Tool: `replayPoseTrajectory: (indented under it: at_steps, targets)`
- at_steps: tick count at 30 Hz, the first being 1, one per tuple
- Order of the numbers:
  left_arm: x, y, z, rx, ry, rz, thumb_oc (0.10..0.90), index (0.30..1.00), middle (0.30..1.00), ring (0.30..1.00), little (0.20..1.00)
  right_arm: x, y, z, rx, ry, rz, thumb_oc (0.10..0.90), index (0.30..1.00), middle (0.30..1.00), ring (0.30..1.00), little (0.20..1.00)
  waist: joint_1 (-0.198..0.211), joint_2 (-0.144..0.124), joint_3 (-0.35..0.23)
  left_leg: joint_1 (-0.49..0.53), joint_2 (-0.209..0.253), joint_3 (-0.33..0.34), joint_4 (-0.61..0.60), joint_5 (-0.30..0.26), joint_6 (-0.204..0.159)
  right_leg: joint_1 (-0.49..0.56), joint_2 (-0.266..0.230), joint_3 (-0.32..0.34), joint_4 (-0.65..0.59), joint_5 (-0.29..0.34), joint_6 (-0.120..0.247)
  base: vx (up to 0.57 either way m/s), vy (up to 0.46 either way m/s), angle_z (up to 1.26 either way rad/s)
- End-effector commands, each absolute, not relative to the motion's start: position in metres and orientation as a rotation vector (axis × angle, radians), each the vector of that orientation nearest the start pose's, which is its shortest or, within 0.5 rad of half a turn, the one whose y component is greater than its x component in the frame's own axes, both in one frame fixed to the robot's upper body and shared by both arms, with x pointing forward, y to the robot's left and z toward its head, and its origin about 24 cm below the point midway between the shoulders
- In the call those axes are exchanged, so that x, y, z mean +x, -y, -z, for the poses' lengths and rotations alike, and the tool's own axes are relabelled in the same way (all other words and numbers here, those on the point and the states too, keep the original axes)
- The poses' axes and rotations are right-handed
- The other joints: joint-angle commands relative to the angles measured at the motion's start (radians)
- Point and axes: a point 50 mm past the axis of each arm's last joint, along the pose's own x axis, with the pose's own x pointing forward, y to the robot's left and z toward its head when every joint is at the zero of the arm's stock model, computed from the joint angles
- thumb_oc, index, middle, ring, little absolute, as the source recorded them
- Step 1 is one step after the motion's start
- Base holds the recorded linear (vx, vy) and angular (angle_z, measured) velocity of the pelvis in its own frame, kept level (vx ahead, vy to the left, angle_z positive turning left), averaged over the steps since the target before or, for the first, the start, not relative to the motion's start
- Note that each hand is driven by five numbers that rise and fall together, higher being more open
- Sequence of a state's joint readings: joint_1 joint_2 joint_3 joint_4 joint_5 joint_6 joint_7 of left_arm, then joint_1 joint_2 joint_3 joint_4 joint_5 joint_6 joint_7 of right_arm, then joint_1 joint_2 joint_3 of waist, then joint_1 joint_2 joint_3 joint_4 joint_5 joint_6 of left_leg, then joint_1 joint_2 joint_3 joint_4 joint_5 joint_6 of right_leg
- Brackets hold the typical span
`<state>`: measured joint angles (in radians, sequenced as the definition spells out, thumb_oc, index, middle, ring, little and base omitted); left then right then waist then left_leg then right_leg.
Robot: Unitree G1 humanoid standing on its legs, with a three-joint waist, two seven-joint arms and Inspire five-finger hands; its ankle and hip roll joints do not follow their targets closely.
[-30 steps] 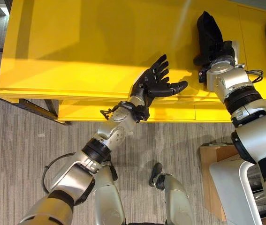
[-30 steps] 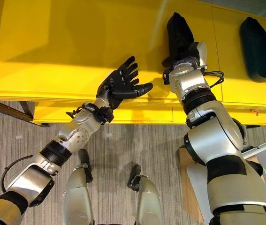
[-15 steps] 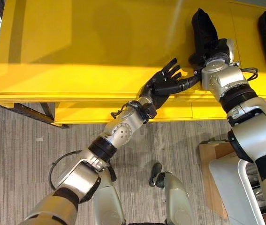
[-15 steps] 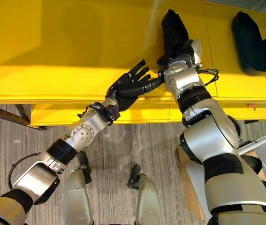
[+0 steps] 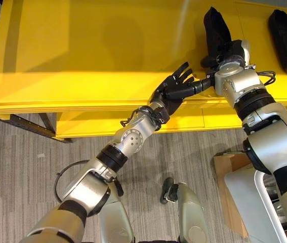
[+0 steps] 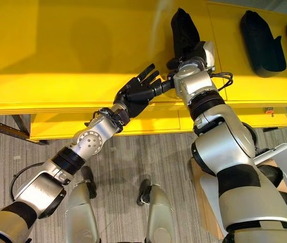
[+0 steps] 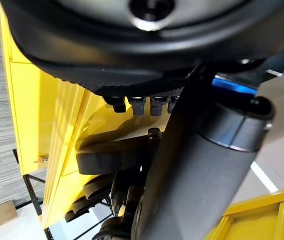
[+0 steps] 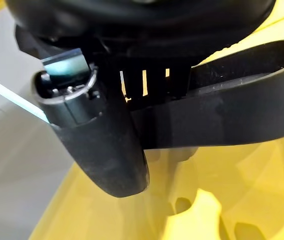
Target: Move parts from the plastic box to the shelf.
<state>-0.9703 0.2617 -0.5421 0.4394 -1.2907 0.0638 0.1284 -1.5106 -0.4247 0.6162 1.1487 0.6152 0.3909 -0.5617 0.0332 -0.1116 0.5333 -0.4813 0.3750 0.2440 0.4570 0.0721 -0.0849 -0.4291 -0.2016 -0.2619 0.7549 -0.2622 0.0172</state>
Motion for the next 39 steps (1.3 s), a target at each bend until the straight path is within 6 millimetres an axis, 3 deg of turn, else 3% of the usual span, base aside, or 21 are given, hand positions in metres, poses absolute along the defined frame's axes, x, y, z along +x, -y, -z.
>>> replayPoseTrajectory:
  at_steps: [1,3,5,6,10,12,14,18,22,28,30,31,32,33,34,36,39]
  targets:
    - [0.342,0.006,-0.294,-0.684,0.269,0.809,0.900,1.000,1.000,1.000,1.000,0.407,0.150,-0.379,-0.389,0.293,0.505,0.400,0.300,0.300,0.300,0.300,0.012,0.031,-0.078,0.178,0.156,0.024,-0.164,0.039,-0.129,0.008,0.024,0.009,0.023,-0.013,0.020,0.05,-0.202,0.10]
    - [0.340,0.010,-0.300,-0.679,0.292,0.832,0.900,1.000,1.000,1.000,1.000,0.406,0.156,-0.380,-0.419,0.284,0.527,0.400,0.300,0.300,0.300,0.300,-0.014,0.043,-0.083,0.207,0.187,0.146,-0.219,0.093,-0.155,0.042,0.019,-0.050,-0.031,0.000,0.015,0.01,-0.269,0.27]
    - [0.339,0.013,-0.303,-0.676,0.297,0.841,0.900,1.000,1.000,1.000,1.000,0.406,0.158,-0.380,-0.433,0.284,0.535,0.400,0.300,0.300,0.300,0.300,-0.022,0.050,-0.082,0.221,0.187,0.191,-0.226,0.094,-0.154,0.055,0.015,-0.071,-0.043,-0.004,0.009,-0.02,-0.151,0.71]
    - [0.341,0.011,-0.306,-0.690,0.312,0.850,0.900,1.000,1.000,1.000,1.000,0.407,0.158,-0.378,-0.452,0.280,0.530,0.400,0.300,0.300,0.300,0.300,-0.022,0.058,-0.082,0.230,0.158,0.204,-0.208,0.071,-0.144,0.068,0.018,-0.074,-0.064,0.000,0.004,-0.01,-0.079,0.88]
    - [0.341,0.011,-0.316,-0.711,0.346,0.868,0.900,1.000,1.000,1.000,1.000,0.407,0.156,-0.379,-0.490,0.287,0.525,0.400,0.300,0.300,0.300,0.300,-0.024,0.069,-0.074,0.209,0.103,0.218,-0.181,0.044,-0.125,0.092,0.011,-0.077,-0.134,0.032,0.011,-0.02,-0.021,0.09]
    - [0.340,0.008,-0.322,-0.722,0.369,0.885,0.900,1.000,1.000,1.000,1.000,0.407,0.157,-0.378,-0.507,0.292,0.539,0.400,0.300,0.300,0.300,0.300,-0.014,0.080,-0.063,0.167,0.027,0.195,-0.170,0.031,-0.104,0.109,0.029,-0.057,-0.212,0.065,0.009,-0.02,0.003,-0.05]
    - [0.339,0.005,-0.325,-0.724,0.378,0.894,0.900,1.000,1.000,1.000,1.000,0.407,0.157,-0.378,-0.507,0.293,0.540,0.400,0.300,0.300,0.300,0.300,-0.011,0.083,-0.060,0.153,-0.003,0.195,-0.171,0.029,-0.096,0.123,0.038,-0.054,-0.261,0.086,0.010,0.01,0.005,-0.10]
    - [0.339,-0.008,-0.331,-0.716,0.409,0.917,0.900,1.000,1.000,1.000,1.000,0.408,0.158,-0.374,-0.520,0.305,0.535,0.400,0.300,0.300,0.300,0.300,0.023,0.085,-0.056,0.111,-0.116,0.141,-0.155,-0.003,-0.060,0.151,0.083,-0.032,-0.341,0.122,0.009,-0.01,0.016,0.01]
    - [0.337,-0.013,-0.334,-0.700,0.417,0.938,0.900,1.000,1.000,1.000,1.000,0.408,0.155,-0.374,-0.529,0.310,0.520,0.400,0.300,0.300,0.300,0.300,0.038,0.077,-0.065,0.138,-0.153,0.124,-0.162,-0.041,-0.034,0.161,0.098,-0.034,-0.356,0.121,0.008,0.00,0.064,-0.03]
    - [0.338,-0.014,-0.333,-0.708,0.435,0.976,0.900,1.000,1.000,1.000,1.000,0.408,0.159,-0.374,-0.578,0.296,0.527,0.400,0.300,0.300,0.300,0.300,0.041,0.074,-0.085,0.236,-0.186,0.162,-0.176,-0.097,-0.008,0.209,0.100,-0.074,-0.353,0.104,-0.003,0.03,0.174,0.09]
    - [0.339,-0.015,-0.331,-0.717,0.429,0.979,0.900,1.000,1.000,1.000,1.000,0.408,0.160,-0.374,-0.596,0.288,0.530,0.400,0.300,0.300,0.300,0.300,0.047,0.079,-0.089,0.253,-0.188,0.169,-0.173,-0.100,0.003,0.200,0.087,-0.095,-0.265,0.080,-0.003,0.05,0.198,-0.03]
    - [0.339,-0.014,-0.330,-0.726,0.417,0.987,0.900,1.000,1.000,1.000,1.000,0.409,0.161,-0.371,-0.613,0.275,0.525,0.400,0.300,0.300,0.300,0.300,0.048,0.090,-0.090,0.275,-0.187,0.174,-0.165,-0.108,0.024,0.165,0.063,-0.100,-0.092,0.051,0.008,0.07,0.208,-0.06]
    - [0.338,-0.013,-0.330,-0.726,0.413,0.987,0.900,1.000,1.000,1.000,1.000,0.409,0.161,-0.370,-0.618,0.270,0.524,0.400,0.300,0.300,0.300,0.300,0.047,0.090,-0.090,0.281,-0.191,0.174,-0.163,-0.113,0.029,0.153,0.052,-0.096,-0.055,0.048,0.015,0.10,0.234,-0.05]
    - [0.338,-0.012,-0.328,-0.725,0.404,0.979,0.900,1.000,1.000,1.000,1.000,0.410,0.161,-0.368,-0.623,0.259,0.523,0.400,0.300,0.300,0.300,0.300,0.045,0.091,-0.091,0.291,-0.195,0.171,-0.156,-0.125,0.040,0.138,0.027,-0.085,-0.003,0.053,0.029,0.13,0.087,0.02]
    - [0.338,-0.009,-0.324,-0.733,0.391,0.964,0.900,1.000,1.000,1.000,1.000,0.411,0.163,-0.363,-0.625,0.232,0.523,0.400,0.300,0.300,0.300,0.300,0.042,0.090,-0.096,0.311,-0.194,0.164,-0.124,-0.159,0.064,0.146,-0.031,-0.058,0.019,0.067,0.051,0.15,-0.008,-0.01]
    - [0.336,-0.004,-0.325,-0.733,0.383,0.987,0.900,1.000,1.000,1.000,1.000,0.411,0.171,-0.361,-0.610,0.217,0.546,0.400,0.300,0.300,0.300,0.300,0.036,0.081,-0.094,0.310,-0.191,0.145,-0.069,-0.198,0.079,0.184,-0.073,0.004,-0.064,0.098,0.066,0.07,-0.233,0.02]
    - [0.328,0.011,-0.334,-0.672,0.393,1.041,0.900,1.000,1.000,1.000,1.000,0.408,0.179,-0.368,-0.570,0.239,0.589,0.400,0.300,0.300,0.300,0.300,0.025,0.065,-0.085,0.245,-0.158,0.100,0.031,-0.246,0.075,0.242,-0.167,0.118,-0.273,0.231,0.097,-0.13,-0.489,0.40]
